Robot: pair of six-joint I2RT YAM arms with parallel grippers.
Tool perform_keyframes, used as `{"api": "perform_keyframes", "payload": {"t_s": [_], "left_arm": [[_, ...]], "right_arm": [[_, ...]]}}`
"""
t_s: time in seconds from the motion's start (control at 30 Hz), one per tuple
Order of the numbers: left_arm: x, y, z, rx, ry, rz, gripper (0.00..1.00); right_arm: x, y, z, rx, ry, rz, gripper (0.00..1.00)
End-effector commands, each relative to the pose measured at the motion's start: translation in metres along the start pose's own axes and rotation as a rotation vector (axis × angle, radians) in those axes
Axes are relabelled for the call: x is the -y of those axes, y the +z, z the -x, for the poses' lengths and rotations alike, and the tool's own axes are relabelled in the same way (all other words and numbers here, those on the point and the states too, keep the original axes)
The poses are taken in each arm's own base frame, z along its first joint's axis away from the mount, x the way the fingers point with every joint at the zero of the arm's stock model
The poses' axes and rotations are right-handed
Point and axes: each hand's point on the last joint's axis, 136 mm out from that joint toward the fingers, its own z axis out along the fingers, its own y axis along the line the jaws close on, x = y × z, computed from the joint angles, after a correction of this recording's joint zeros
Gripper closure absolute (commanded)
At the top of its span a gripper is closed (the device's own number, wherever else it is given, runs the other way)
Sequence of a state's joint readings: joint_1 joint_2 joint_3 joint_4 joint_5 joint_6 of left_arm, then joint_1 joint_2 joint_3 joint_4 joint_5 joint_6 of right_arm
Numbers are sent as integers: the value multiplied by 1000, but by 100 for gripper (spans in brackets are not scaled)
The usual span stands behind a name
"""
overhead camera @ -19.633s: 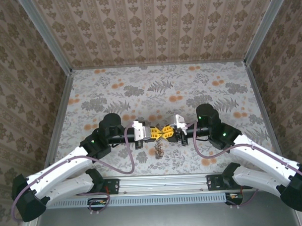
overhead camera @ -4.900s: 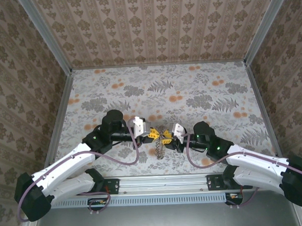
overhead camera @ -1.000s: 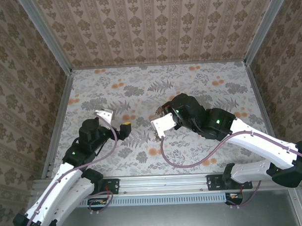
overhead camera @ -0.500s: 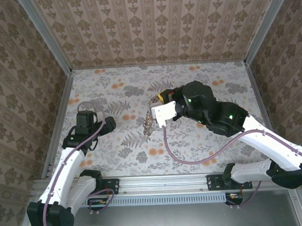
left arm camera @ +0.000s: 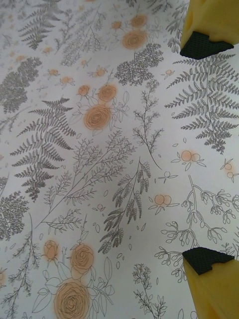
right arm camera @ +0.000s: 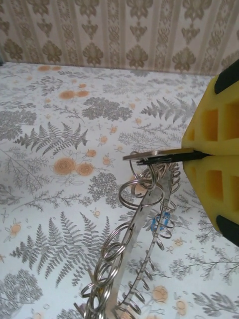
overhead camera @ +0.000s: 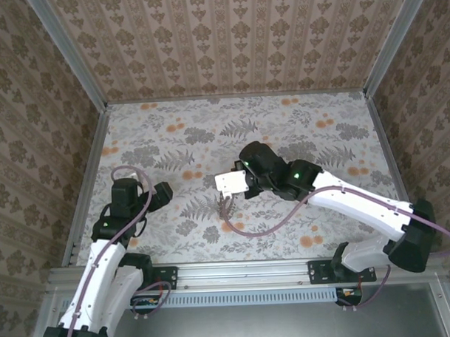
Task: Put the keys on the keyring
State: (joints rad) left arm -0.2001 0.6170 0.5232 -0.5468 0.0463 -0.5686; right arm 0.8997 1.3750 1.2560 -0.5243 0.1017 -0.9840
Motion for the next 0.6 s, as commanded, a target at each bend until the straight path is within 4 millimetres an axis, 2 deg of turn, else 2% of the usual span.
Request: {"api": "perform_keyframes", "payload": {"t_s": [0.0,0.17,0.3,0.4,0.57], "left_arm": [[-6,-4,-1,25,-45,10,0],[2,-6,1,67,-56,-52,0],[-8,-5,2,64,-60,2,0],[-11,-4,3,61,-67,13,0],[-8,2,3,54,-82,-7,0]], "right_arm": [[33,8,18,73,127,-41,100],[72,43,15,99,291,-27,100],[98,75,18,114,372,-33,100],[91,103,7,73,381,15,100],[49,131,-33,-51,381,97,100]]}}
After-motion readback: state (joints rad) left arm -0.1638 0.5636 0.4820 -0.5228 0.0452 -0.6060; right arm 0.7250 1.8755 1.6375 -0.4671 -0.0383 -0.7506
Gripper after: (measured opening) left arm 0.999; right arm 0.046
